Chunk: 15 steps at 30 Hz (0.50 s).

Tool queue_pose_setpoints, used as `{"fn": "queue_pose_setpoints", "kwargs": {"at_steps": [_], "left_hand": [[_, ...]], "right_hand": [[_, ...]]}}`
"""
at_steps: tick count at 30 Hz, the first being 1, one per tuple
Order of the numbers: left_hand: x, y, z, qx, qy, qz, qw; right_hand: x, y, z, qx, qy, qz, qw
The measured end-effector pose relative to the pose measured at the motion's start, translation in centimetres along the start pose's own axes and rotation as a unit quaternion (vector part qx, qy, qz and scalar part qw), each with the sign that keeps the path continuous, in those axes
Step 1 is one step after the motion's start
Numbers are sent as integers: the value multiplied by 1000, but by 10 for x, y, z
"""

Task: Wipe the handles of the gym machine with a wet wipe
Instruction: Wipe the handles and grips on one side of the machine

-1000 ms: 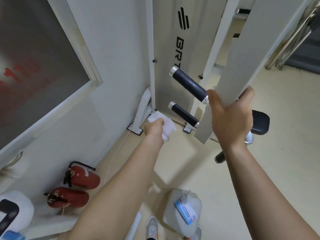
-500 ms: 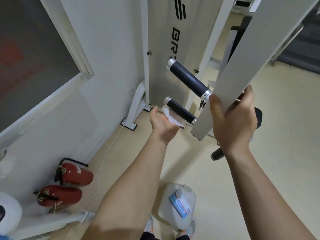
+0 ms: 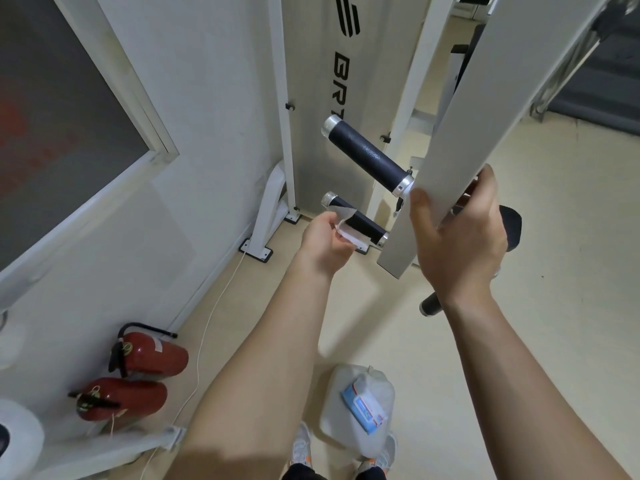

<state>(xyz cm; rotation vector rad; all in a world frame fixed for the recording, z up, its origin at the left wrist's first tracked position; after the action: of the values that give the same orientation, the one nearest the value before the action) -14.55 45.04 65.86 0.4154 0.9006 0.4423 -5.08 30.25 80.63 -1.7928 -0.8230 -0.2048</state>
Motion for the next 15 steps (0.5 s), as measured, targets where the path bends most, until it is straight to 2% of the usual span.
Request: {"fn": "queue_pose_setpoints", "kwargs": {"at_steps": [2,4,9,15], "left_hand": [[-5,11,9,25,-10,-13,1000],[-11,22,20,28,16,-31,999],[-1,26,28,151,111,30,982],[13,4,18,183,147,55,970]], "right_hand": [[1,1,1,-3,3,-4,1000],[2,1,1,-8,7,-6,1000],[8,4,1,-8,11,2,1000],[15,8,1,-10,14,24,1000]]}}
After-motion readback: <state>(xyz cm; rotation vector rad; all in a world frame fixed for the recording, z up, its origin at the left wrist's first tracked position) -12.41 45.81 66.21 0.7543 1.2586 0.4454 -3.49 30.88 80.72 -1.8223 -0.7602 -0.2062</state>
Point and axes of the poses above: each hand's wrist, its own x-axis towards the middle knuckle, its own z-axis out of the palm, y = z × x, the point moved 5 cm from there along x, towards the middle knuckle, and after that the axes turned 14 degrees about x, right-handed, at the moved point
